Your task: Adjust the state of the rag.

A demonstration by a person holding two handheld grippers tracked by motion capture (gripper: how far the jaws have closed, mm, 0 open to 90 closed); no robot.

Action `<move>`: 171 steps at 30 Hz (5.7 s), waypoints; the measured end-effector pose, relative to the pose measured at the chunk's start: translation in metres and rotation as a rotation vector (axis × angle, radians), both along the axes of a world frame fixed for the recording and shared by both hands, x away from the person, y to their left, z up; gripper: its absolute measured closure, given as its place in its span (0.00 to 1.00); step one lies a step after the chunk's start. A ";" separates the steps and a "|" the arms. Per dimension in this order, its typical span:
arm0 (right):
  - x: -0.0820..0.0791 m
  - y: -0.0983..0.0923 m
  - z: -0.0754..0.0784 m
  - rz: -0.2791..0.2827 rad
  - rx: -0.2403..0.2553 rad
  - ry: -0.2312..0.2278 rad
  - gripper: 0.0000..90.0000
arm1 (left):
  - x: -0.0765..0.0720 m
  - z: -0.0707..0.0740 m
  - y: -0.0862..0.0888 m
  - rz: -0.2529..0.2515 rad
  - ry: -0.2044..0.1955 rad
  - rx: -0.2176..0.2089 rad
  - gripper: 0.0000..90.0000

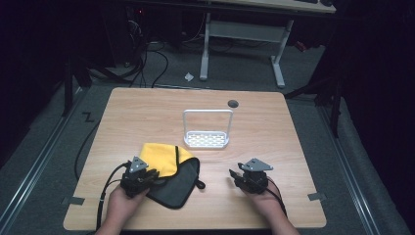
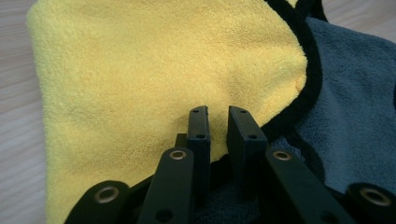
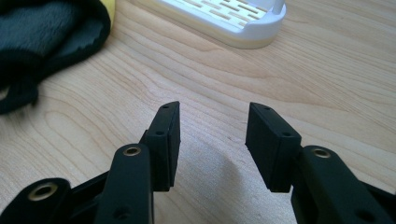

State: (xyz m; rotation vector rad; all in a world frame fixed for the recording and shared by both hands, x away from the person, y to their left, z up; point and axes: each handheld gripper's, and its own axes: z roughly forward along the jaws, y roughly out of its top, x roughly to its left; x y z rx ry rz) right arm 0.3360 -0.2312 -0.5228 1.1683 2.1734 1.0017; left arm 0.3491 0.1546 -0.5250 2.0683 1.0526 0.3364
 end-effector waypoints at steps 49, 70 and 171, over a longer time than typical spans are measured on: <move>-0.009 0.040 -0.008 0.127 -0.009 0.087 0.61 | -0.033 0.027 -0.088 -0.226 -0.036 -0.030 0.78; -0.010 0.040 -0.008 0.127 0.004 0.109 0.76 | -0.029 0.019 -0.088 -0.167 -0.038 -0.063 1.00; 0.011 -0.052 -0.003 -0.094 -0.036 0.075 0.75 | -0.044 0.009 -0.088 -0.384 0.057 0.049 0.42</move>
